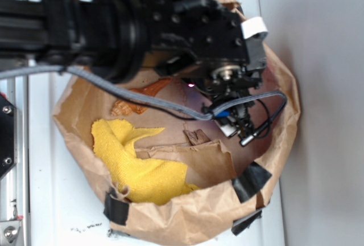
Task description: Grab the green block.
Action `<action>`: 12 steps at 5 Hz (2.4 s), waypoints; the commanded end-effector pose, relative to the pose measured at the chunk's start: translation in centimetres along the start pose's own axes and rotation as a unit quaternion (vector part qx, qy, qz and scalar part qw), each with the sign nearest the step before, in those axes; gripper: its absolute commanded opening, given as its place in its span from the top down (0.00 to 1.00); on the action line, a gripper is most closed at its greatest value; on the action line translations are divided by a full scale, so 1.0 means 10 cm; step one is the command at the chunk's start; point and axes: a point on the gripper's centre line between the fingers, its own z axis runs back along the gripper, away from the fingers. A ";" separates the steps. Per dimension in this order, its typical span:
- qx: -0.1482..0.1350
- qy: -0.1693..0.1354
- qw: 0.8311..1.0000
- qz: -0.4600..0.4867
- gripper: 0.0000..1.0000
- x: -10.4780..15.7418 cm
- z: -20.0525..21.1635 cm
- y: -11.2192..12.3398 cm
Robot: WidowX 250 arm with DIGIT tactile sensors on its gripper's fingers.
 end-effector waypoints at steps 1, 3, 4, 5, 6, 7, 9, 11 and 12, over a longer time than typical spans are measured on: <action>0.001 -0.036 0.999 0.032 0.00 0.29 0.11 0.10; 0.029 -0.025 0.998 0.043 0.00 0.38 -0.15 0.20; 0.051 -0.022 0.998 0.030 0.00 0.31 -0.26 0.22; 0.059 -0.026 0.998 0.022 0.00 0.31 -0.27 0.22; 0.062 -0.027 0.998 0.015 0.00 0.31 -0.26 0.22; 0.052 -0.029 0.998 0.012 0.00 0.30 -0.20 0.22; -0.031 -0.013 0.999 -0.017 0.00 0.01 0.41 0.21; 0.001 -0.037 0.999 -0.006 0.00 0.05 0.22 0.42; 0.015 -0.040 0.999 0.020 0.00 0.22 0.14 0.42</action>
